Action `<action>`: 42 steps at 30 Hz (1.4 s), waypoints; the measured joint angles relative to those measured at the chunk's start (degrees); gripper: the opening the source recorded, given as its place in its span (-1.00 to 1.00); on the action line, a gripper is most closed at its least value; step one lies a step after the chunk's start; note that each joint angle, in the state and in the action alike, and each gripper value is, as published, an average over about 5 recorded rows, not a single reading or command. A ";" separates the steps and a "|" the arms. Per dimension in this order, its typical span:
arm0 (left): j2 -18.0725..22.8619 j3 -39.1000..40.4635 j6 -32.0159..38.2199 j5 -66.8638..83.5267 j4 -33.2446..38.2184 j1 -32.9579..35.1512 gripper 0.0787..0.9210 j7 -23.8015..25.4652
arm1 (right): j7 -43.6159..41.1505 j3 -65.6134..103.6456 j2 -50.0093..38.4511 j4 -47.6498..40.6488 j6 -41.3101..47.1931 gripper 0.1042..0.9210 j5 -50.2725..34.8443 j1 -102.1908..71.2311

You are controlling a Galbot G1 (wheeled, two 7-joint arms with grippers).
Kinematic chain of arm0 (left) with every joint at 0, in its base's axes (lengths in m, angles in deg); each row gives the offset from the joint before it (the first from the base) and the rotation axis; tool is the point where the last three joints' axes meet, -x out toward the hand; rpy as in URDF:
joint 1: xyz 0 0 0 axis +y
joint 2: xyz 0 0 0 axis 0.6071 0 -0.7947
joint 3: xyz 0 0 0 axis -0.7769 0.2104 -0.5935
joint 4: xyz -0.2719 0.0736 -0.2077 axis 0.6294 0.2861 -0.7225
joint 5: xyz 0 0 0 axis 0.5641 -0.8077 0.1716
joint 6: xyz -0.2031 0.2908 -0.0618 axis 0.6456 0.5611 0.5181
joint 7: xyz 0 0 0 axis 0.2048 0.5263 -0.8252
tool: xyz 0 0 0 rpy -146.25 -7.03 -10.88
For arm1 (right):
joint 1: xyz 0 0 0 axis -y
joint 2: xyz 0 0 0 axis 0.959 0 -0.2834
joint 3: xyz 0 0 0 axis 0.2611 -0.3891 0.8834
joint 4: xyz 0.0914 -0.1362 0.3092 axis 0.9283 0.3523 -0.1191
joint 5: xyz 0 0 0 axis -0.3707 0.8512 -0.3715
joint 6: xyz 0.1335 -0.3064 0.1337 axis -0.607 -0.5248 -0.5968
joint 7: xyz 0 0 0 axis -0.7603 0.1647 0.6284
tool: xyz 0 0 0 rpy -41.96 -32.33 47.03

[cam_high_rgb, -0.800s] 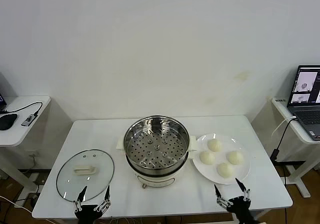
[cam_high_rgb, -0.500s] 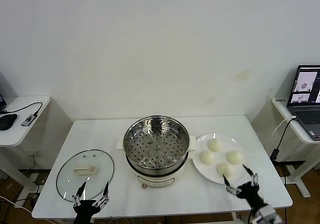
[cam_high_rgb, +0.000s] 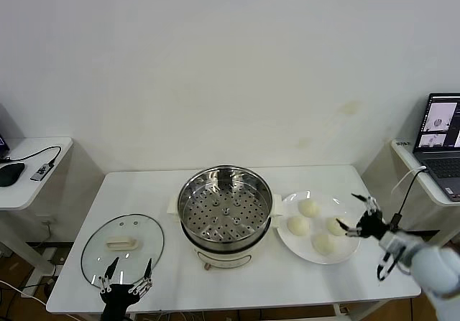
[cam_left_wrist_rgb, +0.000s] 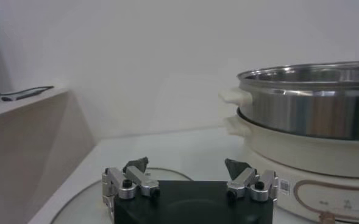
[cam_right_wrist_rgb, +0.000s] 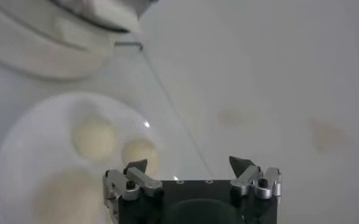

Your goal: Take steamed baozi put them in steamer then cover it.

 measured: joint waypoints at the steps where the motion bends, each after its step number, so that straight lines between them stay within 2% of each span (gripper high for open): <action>1: 0.05 -0.08 0.00 -0.18 0.10 0.03 0.77 0.01 | -1.53 -2.31 -0.33 -1.26 -0.06 0.76 0.24 2.81; 10: 0.79 -1.08 0.36 -1.96 0.59 0.72 0.77 0.39 | -13.02 -24.25 0.62 -12.85 -1.05 0.76 1.61 25.88; 17: 1.11 -1.96 0.80 -2.70 0.72 0.92 0.77 0.63 | -18.39 -38.49 4.25 -20.76 -1.26 0.76 2.02 38.22; 27: 1.13 -2.99 1.36 -3.18 0.19 1.12 0.77 0.97 | -21.16 -49.30 9.95 -29.93 -1.27 0.76 3.88 46.75; 42: 0.40 -3.95 2.26 -3.66 -0.69 0.82 0.77 1.03 | -21.91 -53.74 17.64 -40.11 -1.27 0.76 7.12 50.05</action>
